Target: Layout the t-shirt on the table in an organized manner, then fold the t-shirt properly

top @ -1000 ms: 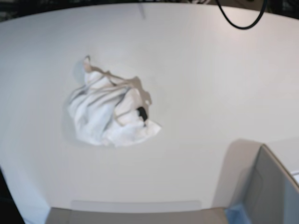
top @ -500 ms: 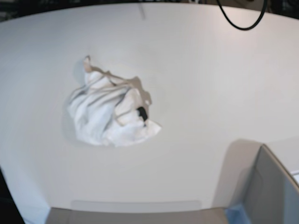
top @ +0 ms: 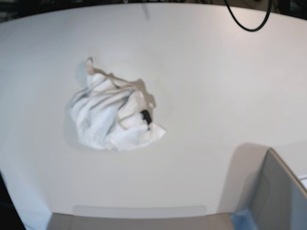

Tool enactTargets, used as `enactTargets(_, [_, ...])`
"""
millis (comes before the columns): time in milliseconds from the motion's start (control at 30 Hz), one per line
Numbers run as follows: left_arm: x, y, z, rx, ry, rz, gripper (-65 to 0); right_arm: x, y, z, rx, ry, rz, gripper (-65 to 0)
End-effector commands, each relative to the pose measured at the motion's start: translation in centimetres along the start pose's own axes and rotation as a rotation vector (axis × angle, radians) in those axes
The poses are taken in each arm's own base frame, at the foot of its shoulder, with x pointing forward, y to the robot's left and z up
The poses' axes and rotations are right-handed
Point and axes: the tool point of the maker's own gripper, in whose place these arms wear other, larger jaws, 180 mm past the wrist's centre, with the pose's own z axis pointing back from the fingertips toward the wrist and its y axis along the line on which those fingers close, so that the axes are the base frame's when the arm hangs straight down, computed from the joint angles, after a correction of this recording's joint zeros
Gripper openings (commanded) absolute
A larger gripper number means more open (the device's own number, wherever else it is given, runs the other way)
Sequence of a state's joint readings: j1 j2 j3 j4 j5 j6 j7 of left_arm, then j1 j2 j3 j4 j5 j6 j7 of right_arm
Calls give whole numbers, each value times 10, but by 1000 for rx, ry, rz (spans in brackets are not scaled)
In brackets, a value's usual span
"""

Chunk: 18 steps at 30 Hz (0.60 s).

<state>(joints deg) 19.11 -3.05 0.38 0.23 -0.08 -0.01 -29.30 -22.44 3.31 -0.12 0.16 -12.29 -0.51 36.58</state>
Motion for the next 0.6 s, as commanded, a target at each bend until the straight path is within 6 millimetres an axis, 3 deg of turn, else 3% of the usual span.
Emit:
enactTargets(0, [-15,2,12,1,-18,-9,-649,-6,3,7,4,-26,-5,-646])
enactTargets(167, [-14,3,39,-3,-200,-16,-649,-2,7,20,7,-130,-9,-646])
enactTargets(433, [-1,11,88,2,-489,-39,-649,16,-22,57,-125,-393,-103,-646])
enactTargets(500, [1,11,108,-3,-575,-43,-649,12,-27,58,-143,-383,-111,-646])
enactTargets(567, [-4,11,113,-1,-574,-45,-649,13,-28,58,-143,-386,-109,-646])
